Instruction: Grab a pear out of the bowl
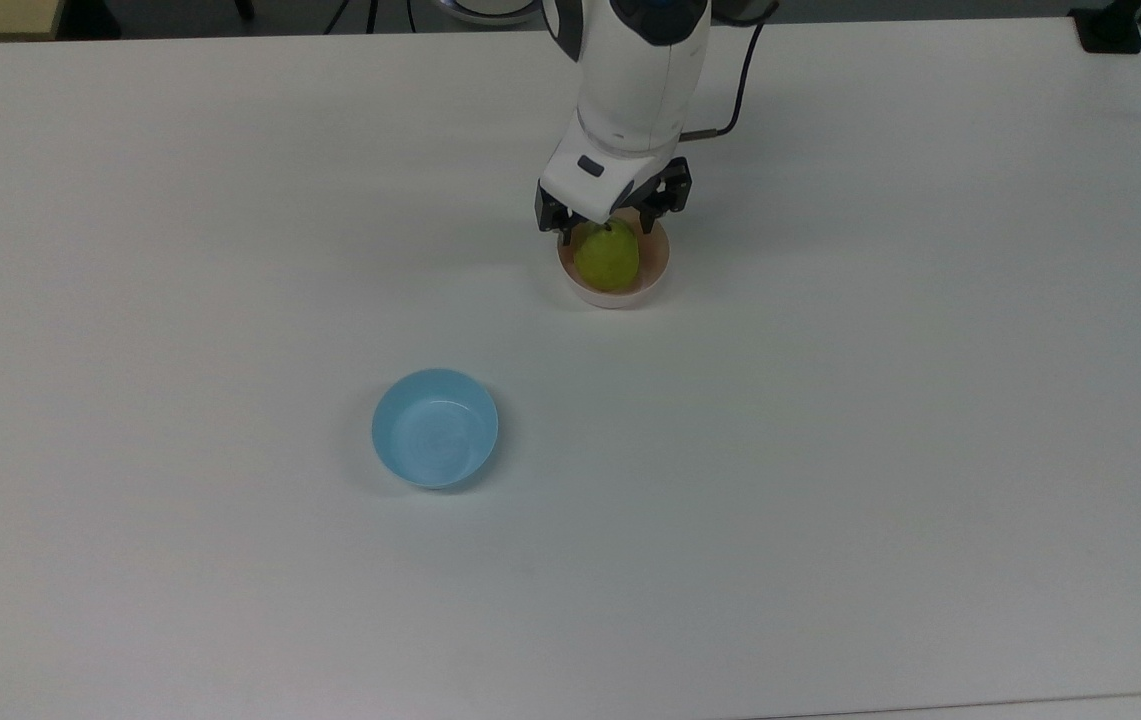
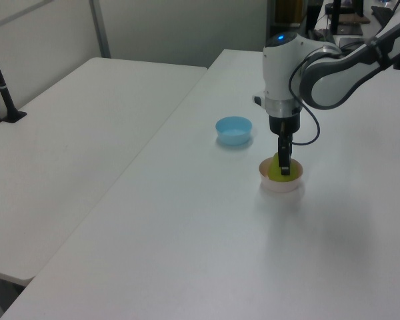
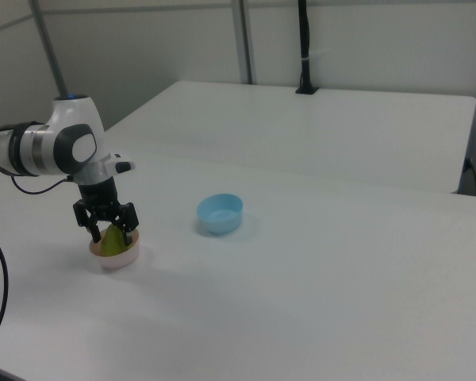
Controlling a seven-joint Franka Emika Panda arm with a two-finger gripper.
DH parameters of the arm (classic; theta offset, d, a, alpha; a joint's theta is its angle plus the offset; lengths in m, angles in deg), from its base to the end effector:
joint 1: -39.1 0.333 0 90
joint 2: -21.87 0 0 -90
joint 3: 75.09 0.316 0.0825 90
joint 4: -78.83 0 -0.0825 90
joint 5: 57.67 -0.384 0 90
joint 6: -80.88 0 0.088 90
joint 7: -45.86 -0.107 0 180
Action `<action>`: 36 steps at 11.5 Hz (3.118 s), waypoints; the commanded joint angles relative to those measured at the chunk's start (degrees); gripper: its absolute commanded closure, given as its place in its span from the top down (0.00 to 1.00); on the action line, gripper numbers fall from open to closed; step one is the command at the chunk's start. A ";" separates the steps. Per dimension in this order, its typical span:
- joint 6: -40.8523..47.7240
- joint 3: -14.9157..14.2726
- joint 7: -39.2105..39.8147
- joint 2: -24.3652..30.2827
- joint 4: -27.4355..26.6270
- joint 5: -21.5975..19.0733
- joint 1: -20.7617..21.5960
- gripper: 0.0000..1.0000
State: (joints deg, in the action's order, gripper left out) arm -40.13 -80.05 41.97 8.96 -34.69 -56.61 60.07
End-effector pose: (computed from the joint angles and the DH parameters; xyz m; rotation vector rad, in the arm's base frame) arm 0.5635 0.1624 0.3466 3.0690 0.3437 -0.1335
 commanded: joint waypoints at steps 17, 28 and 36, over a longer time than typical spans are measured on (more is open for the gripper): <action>15.72 -1.27 0.63 7.55 9.37 0.52 -0.66 0.51; 5.89 -1.45 16.10 1.24 7.18 4.20 -21.49 0.51; 2.18 -1.54 15.92 -3.87 5.41 6.41 -22.99 0.93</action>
State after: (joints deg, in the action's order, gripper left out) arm -36.62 -81.75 57.39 3.95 -28.24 -51.07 37.53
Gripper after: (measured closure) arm 0.322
